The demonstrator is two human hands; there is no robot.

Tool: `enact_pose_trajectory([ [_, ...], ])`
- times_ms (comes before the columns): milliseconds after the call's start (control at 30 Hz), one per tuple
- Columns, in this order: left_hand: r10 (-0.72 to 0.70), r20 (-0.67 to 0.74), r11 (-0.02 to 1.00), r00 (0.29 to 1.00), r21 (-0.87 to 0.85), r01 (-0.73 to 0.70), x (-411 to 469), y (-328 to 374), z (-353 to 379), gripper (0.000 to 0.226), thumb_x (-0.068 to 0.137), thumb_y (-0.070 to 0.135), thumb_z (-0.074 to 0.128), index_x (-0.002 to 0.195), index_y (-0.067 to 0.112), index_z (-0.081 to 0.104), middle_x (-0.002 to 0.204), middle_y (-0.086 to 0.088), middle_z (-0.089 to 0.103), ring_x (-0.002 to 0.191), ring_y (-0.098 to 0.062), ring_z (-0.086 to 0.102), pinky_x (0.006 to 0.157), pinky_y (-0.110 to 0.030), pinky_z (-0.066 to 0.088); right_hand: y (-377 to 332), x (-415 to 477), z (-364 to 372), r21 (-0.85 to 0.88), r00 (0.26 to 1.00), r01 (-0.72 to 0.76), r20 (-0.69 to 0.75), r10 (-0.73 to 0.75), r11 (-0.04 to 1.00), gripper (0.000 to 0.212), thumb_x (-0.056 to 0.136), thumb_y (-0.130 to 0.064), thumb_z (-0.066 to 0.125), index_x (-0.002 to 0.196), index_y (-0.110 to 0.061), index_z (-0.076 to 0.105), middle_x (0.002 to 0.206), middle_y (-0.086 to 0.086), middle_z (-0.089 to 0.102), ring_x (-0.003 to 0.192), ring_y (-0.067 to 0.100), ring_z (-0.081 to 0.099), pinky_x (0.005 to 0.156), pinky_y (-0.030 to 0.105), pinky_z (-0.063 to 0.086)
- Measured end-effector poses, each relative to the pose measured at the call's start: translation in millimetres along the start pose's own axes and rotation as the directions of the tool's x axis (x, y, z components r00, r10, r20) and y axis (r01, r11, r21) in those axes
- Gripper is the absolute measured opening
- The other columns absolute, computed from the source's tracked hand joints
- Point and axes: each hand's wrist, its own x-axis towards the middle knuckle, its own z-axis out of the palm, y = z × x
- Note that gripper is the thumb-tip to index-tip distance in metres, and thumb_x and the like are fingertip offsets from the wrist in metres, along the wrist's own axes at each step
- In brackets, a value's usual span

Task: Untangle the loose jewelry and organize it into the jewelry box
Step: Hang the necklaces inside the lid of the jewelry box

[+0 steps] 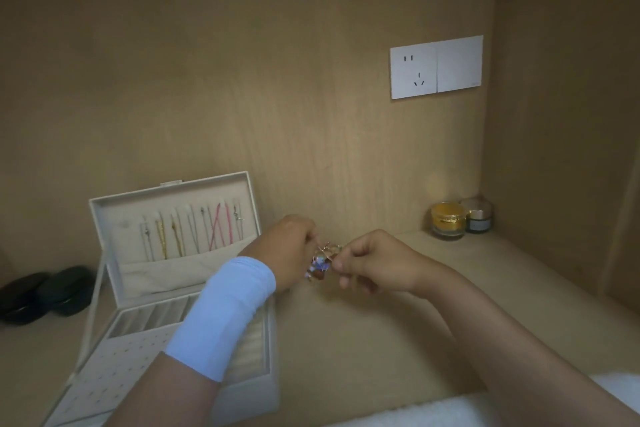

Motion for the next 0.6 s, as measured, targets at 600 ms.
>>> enact_pose_trajectory([
  [600, -0.223, 0.038, 0.288, 0.974, -0.952, 0.103, -85.6, -127.5, -108.9, 0.021, 0.098, 0.000, 0.041, 0.085, 0.008, 0.056, 0.061, -0.005, 0.048, 0.062, -0.018, 0.058, 0.065, -0.028, 0.057, -141.1, 59.5, 109.9, 0.045, 0.979, 0.128, 0.156, -0.134, 0.991, 0.018, 0.093, -0.024, 0.067, 0.098, -0.009, 0.076, 0.090, 0.002, 0.076, 0.043, 0.009, 0.043, 0.044, 0.023, 0.034],
])
